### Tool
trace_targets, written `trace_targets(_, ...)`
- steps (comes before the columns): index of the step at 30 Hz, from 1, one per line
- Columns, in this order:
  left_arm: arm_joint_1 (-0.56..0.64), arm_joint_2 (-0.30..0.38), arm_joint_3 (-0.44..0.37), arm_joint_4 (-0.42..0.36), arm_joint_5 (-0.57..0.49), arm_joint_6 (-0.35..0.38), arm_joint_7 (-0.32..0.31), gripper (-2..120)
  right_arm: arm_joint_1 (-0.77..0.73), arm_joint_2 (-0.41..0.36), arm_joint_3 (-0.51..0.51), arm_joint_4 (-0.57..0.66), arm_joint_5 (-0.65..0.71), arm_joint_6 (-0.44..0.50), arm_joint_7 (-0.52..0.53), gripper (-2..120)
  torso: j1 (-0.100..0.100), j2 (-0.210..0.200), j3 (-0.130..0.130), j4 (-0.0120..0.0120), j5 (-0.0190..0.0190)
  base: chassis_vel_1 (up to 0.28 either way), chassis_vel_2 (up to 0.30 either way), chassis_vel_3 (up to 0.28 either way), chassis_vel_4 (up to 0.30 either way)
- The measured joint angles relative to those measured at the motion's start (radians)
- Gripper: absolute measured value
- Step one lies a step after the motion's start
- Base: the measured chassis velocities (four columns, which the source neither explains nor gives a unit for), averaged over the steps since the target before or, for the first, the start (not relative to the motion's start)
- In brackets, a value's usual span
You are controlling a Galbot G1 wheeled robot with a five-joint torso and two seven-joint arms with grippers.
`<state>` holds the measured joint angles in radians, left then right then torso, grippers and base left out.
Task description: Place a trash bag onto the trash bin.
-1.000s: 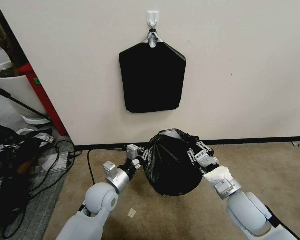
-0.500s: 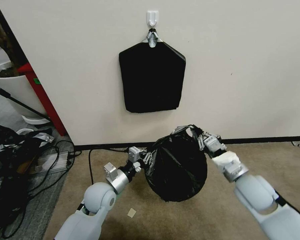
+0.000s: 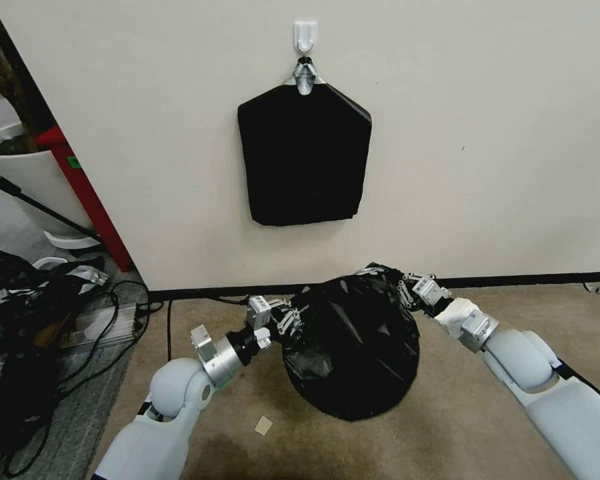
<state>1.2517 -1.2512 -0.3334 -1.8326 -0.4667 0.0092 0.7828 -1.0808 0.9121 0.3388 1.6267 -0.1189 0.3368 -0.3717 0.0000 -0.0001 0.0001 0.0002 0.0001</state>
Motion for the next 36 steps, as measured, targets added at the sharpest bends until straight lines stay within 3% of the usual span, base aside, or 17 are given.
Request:
trace_targets(5, -0.001, -0.014, 0.005, 0.005, -0.001, 0.001, -0.022, 7, 0.024, 0.006, 0.0, -0.045, -0.018, 0.023, -0.051, 9, 0.0, 0.0, 0.0, -0.0001, -0.0002, 0.0, 0.0, 0.0, 0.0)
trace_targets(7, -0.009, -0.014, 0.006, 0.008, -0.031, 0.006, -0.069, 7, 0.032, 0.006, 0.021, -0.101, -0.029, 0.078, -0.094, 22, 0.0, 0.0, 0.0, -0.0002, -0.0001, 0.0, 0.0, 0.0, 0.0)
trace_targets(12, -0.016, -0.014, 0.004, 0.016, -0.047, 0.017, -0.135, 7, 0.032, 0.014, 0.093, -0.123, -0.025, 0.125, -0.215, 37, 0.0, 0.0, 0.0, -0.0002, -0.0001, 0.0, 0.0, 0.0, 0.0)
trace_targets(14, -0.018, -0.014, 0.005, 0.02, -0.056, 0.028, -0.18, 7, 0.034, 0.015, 0.139, -0.13, 0.031, 0.148, -0.339, 44, 0.0, 0.0, 0.0, -0.0003, 0.0, 0.0, 0.0, 0.0, 0.0)
trace_targets(19, -0.021, -0.018, 0.011, 0.029, -0.071, 0.038, -0.222, 7, 0.02, 0.007, 0.169, -0.118, 0.228, 0.133, -0.398, 61, 0.0, 0.0, 0.0, -0.0002, -0.0001, 0.0, 0.0, 0.0, 0.0)
trace_targets(21, -0.025, -0.022, 0.013, 0.034, -0.076, 0.039, -0.25, 7, -0.015, 0.003, 0.157, -0.062, 0.411, 0.086, -0.31, 73, 0.0, 0.0, 0.0, -0.0004, -0.0001, 0.0, 0.0, 0.0, 0.0)
trace_targets(22, -0.025, -0.022, 0.013, 0.034, -0.076, 0.039, -0.25, 7, -0.015, 0.003, 0.157, -0.062, 0.411, 0.086, -0.31, 73, 0.0, 0.0, 0.0, -0.0004, -0.0001, 0.0, 0.0, 0.0, 0.0)
trace_targets(25, -0.029, -0.024, 0.019, 0.035, -0.083, 0.043, -0.299, 7, -0.064, 0.004, 0.128, 0.051, 0.531, 0.033, -0.117, 82, 0.0, 0.0, 0.0, -0.0002, -0.0002, 0.0, 0.0, 0.0, 0.0)
trace_targets(26, -0.034, -0.027, 0.028, 0.033, -0.103, 0.051, -0.379, 7, -0.114, 0.016, 0.089, 0.185, 0.585, -0.036, 0.124, 89, 0.0, 0.0, 0.0, -0.0002, -0.0004, 0.0, 0.0, 0.0, 0.0)
trace_targets(28, -0.035, -0.029, 0.031, 0.031, -0.11, 0.054, -0.41, 7, -0.126, 0.022, 0.077, 0.221, 0.591, -0.055, 0.182, 91, 0.0, 0.0, 0.0, -0.0001, -0.0002, 0.0, 0.0, 0.0, 0.0)
trace_targets(29, -0.036, -0.033, 0.042, 0.022, -0.134, 0.06, -0.494, 7, -0.164, 0.044, 0.039, 0.339, 0.606, -0.119, 0.337, 96, 0.0, 0.0, 0.0, -0.0002, -0.0005, 0.0, 0.0, 0.0, 0.0)
trace_targets(30, -0.036, -0.038, 0.05, 0.013, -0.147, 0.065, -0.549, 7, -0.194, 0.069, 0.006, 0.428, 0.62, -0.177, 0.417, 97, 0.0, 0.0, 0.0, -0.0001, -0.0005, 0.0, 0.0, 0.0, 0.0)
trace_targets(32, -0.036, -0.04, 0.054, 0.008, -0.151, 0.067, -0.572, 7, -0.208, 0.08, -0.013, 0.465, 0.629, -0.206, 0.447, 97, 0.0, 0.0, 0.0, -0.0001, -0.0005, 0.0, 0.0, 0.0, 0.0)
trace_targets(34, -0.027, -0.049, 0.065, -0.015, -0.158, 0.077, -0.643, 7, -0.259, 0.133, -0.095, 0.572, 0.66, -0.263, 0.509, 88, 0.0, 0.0, 0.0, -0.0002, -0.0006, 0.0, 0.0, 0.0, 0.0)
trace_targets(36, -0.014, -0.056, 0.07, -0.036, -0.161, 0.081, -0.67, 7, -0.285, 0.177, -0.162, 0.599, 0.662, -0.274, 0.519, 80, 0.0, 0.0, 0.0, -0.0002, -0.0004, 0.0, 0.0, 0.0, 0.0)
